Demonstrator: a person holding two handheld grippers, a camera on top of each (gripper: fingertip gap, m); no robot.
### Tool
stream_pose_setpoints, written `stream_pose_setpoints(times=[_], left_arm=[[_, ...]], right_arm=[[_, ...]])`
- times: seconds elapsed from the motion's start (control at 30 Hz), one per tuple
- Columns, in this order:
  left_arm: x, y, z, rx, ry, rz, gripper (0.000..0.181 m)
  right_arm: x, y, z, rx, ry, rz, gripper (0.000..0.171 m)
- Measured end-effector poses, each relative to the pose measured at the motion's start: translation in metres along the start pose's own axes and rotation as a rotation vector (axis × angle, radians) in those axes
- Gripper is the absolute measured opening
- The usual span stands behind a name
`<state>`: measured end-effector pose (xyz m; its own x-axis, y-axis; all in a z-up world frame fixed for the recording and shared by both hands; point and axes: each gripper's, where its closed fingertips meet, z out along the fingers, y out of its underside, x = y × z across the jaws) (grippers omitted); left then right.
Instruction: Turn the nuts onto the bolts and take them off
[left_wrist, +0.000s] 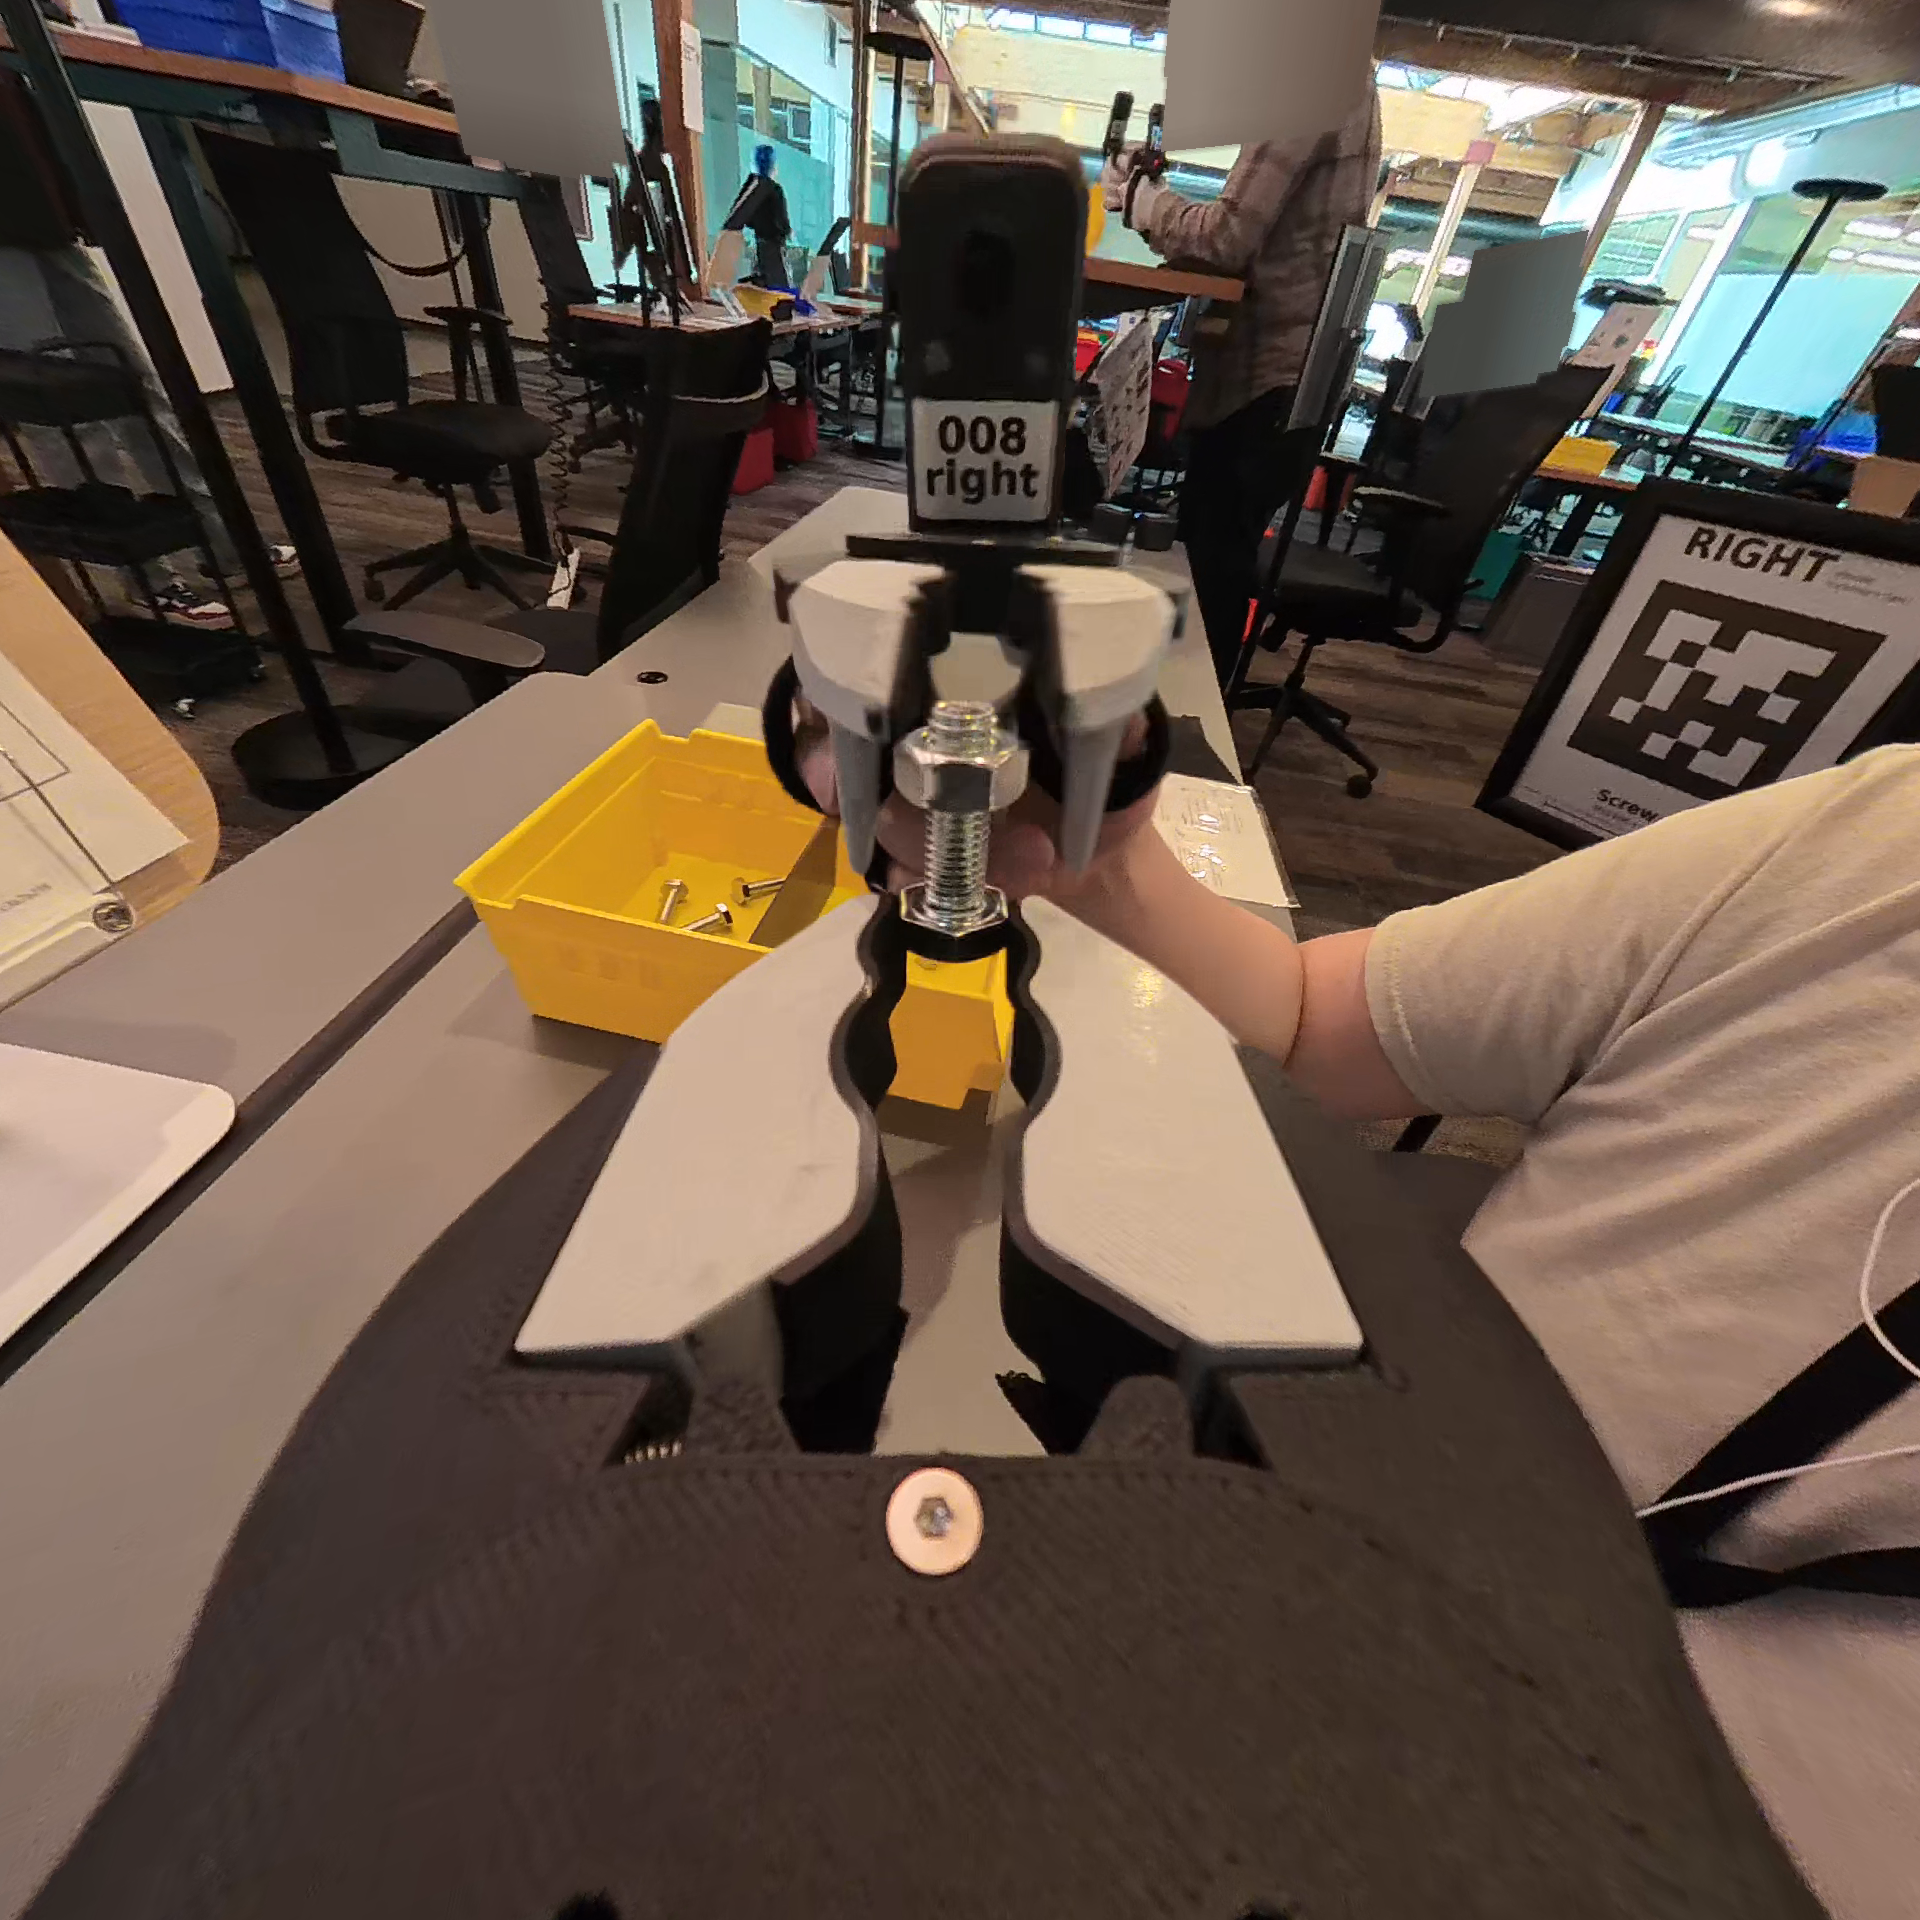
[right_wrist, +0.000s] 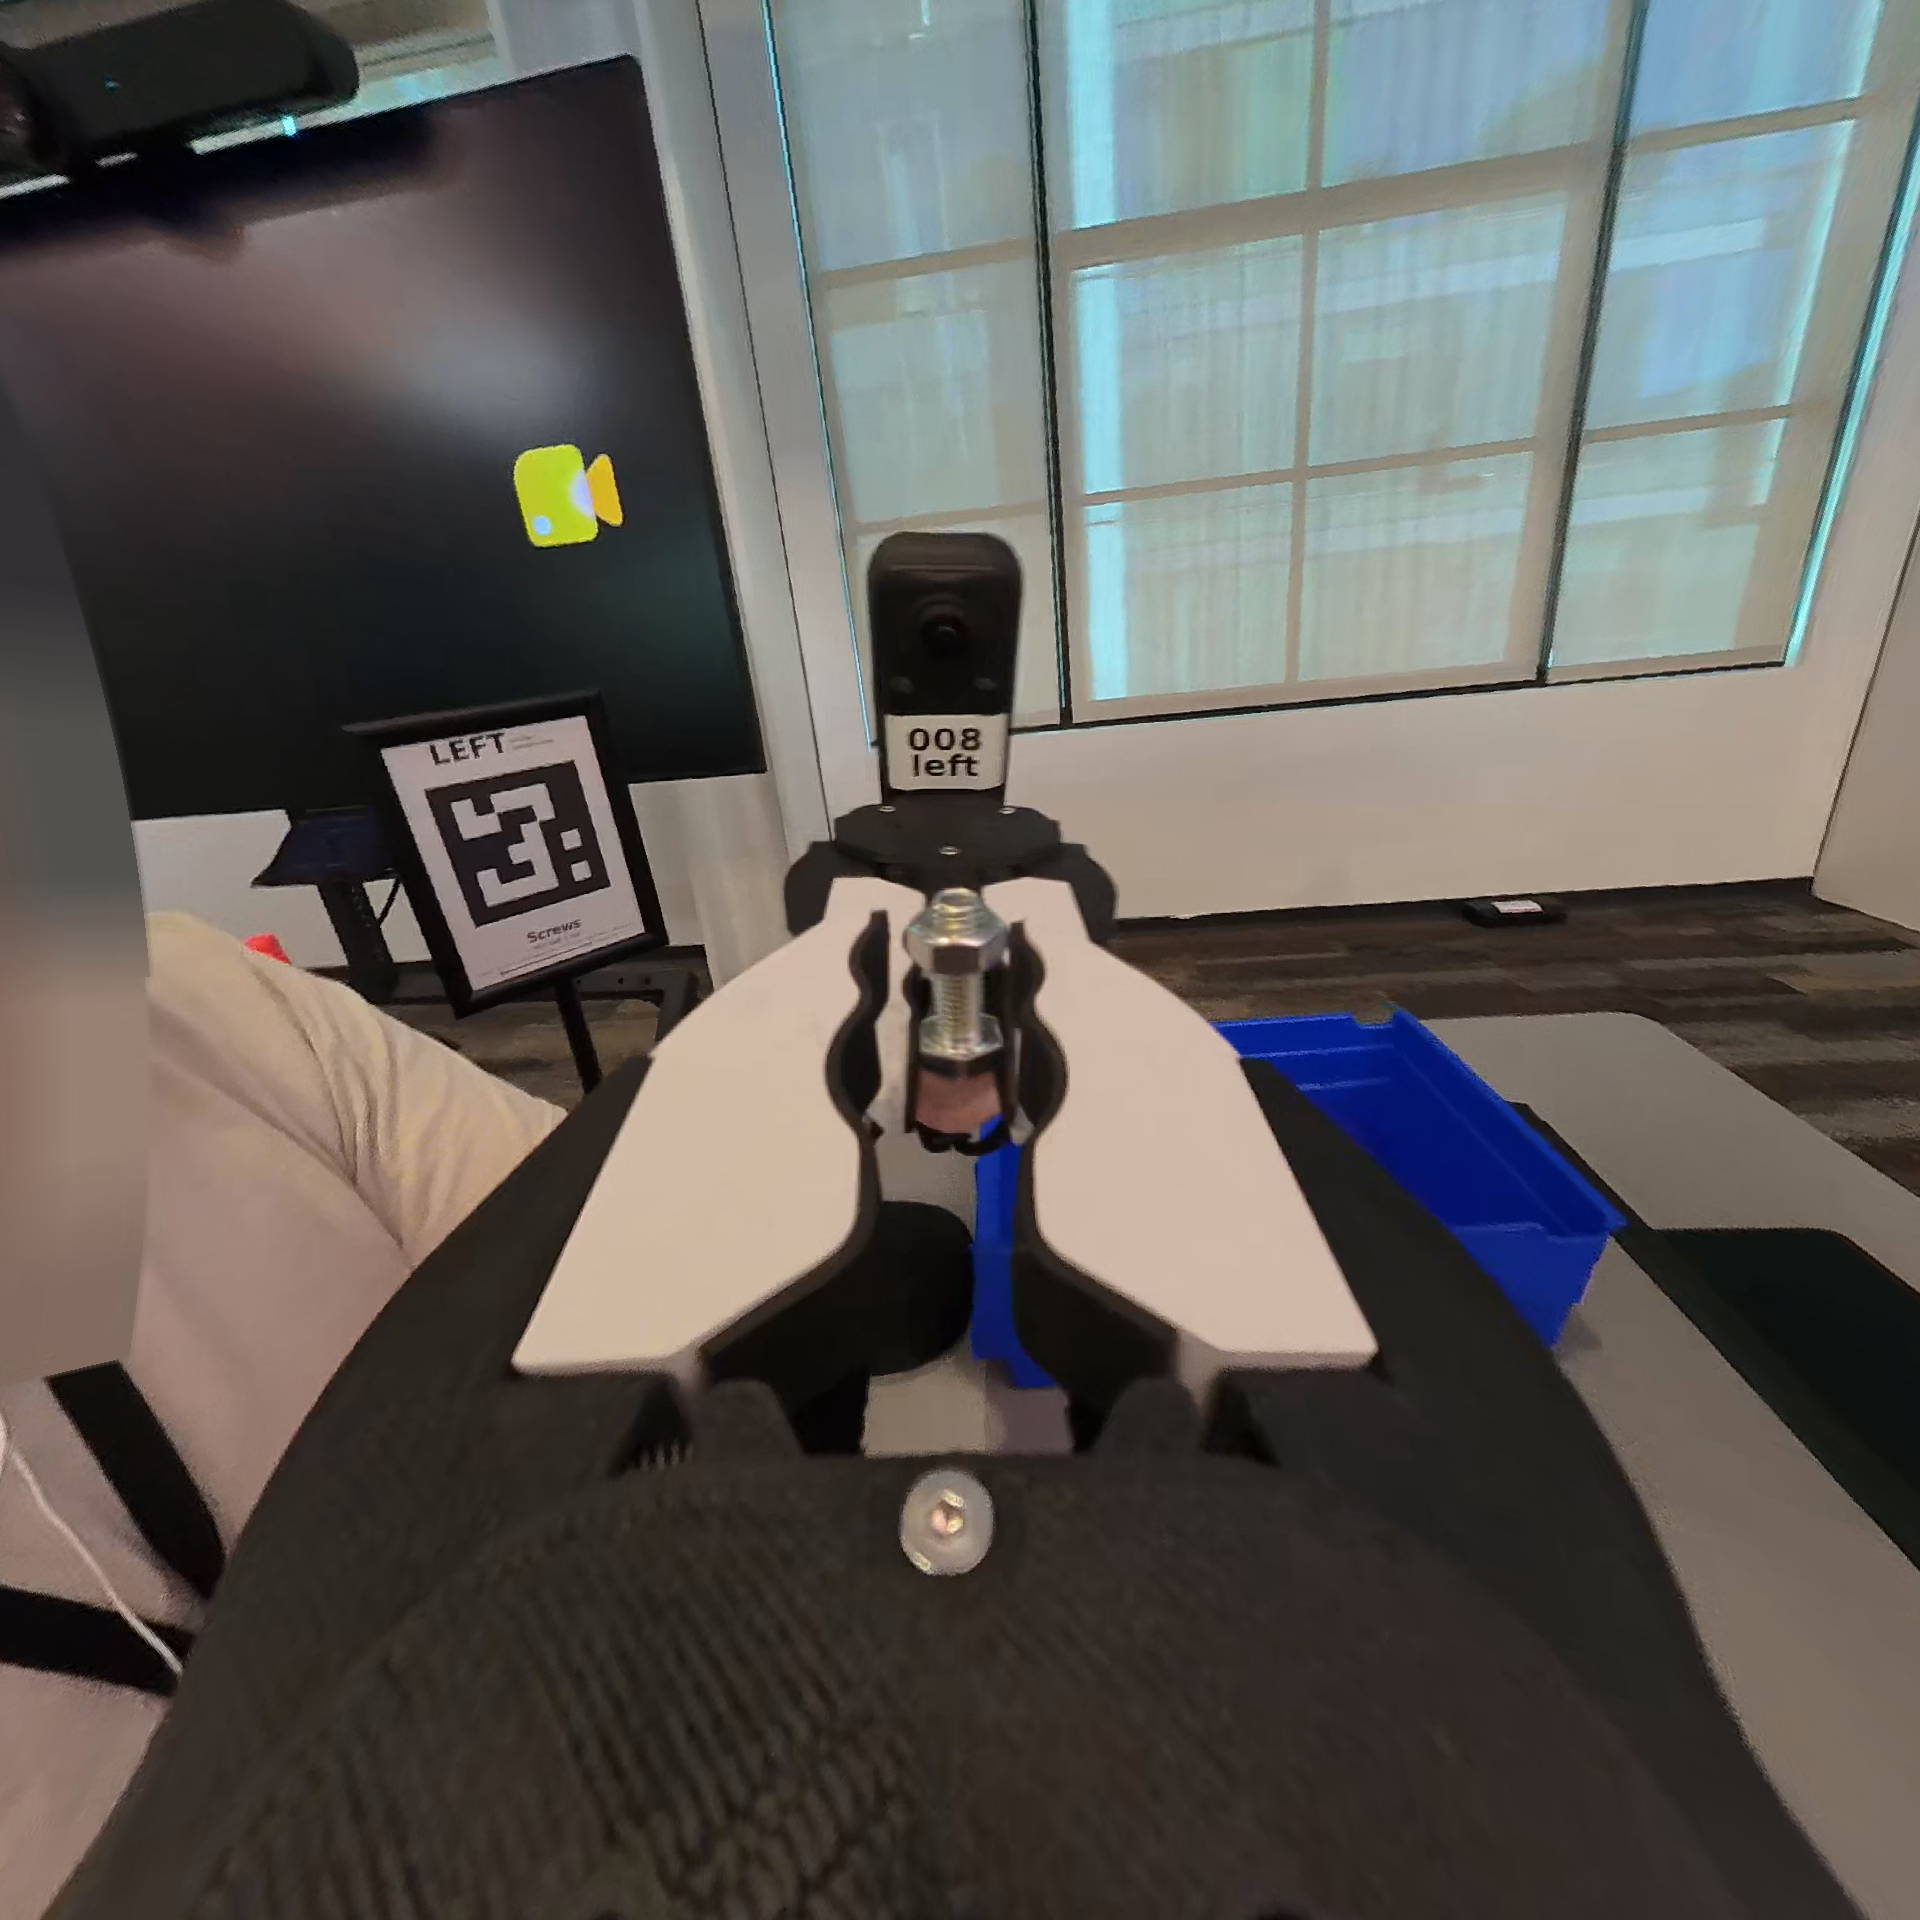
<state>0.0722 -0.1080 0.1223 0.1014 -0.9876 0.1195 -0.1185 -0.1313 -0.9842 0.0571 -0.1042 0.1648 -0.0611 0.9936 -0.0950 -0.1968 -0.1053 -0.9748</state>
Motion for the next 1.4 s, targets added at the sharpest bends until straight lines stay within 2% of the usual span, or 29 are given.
stream_pose_setpoints(times=[0.13,0.3,0.5,0.6,0.67,0.87,1.03,1.1,1.4], left_arm=[[0.003,0.001,0.003,0.001,0.027,-0.018,0.018],[0.004,-0.005,-0.004,0.023,0.022,-0.013,0.018],[0.009,-0.001,0.001,0.002,0.053,-0.014,0.018],[0.009,-0.002,0.000,0.006,0.039,-0.010,0.018],[0.011,-0.004,-0.003,0.006,0.046,-0.006,0.018],[0.012,-0.002,0.000,-0.004,0.049,-0.003,0.018],[0.009,0.002,0.003,-0.022,0.032,-0.010,0.018],[0.011,0.000,0.001,-0.005,0.060,-0.023,0.018],[0.019,0.000,0.003,-0.024,0.069,0.007,0.018]], right_arm=[[0.006,0.008,0.003,-0.035,0.032,-0.020,0.029],[0.015,-0.006,-0.013,0.037,0.036,0.036,0.021],[-0.002,0.005,0.007,-0.034,0.030,-0.034,0.029],[0.009,0.002,-0.002,-0.004,0.026,0.026,0.031],[0.019,-0.003,-0.011,0.023,0.074,0.026,0.025],[-0.007,-0.001,0.004,-0.015,0.010,-0.026,0.034],[0.009,0.003,-0.003,-0.020,0.020,0.035,0.041],[0.013,0.001,-0.006,-0.008,0.049,0.022,0.036],[0.002,0.001,-0.001,-0.015,-0.004,0.015,0.043]])
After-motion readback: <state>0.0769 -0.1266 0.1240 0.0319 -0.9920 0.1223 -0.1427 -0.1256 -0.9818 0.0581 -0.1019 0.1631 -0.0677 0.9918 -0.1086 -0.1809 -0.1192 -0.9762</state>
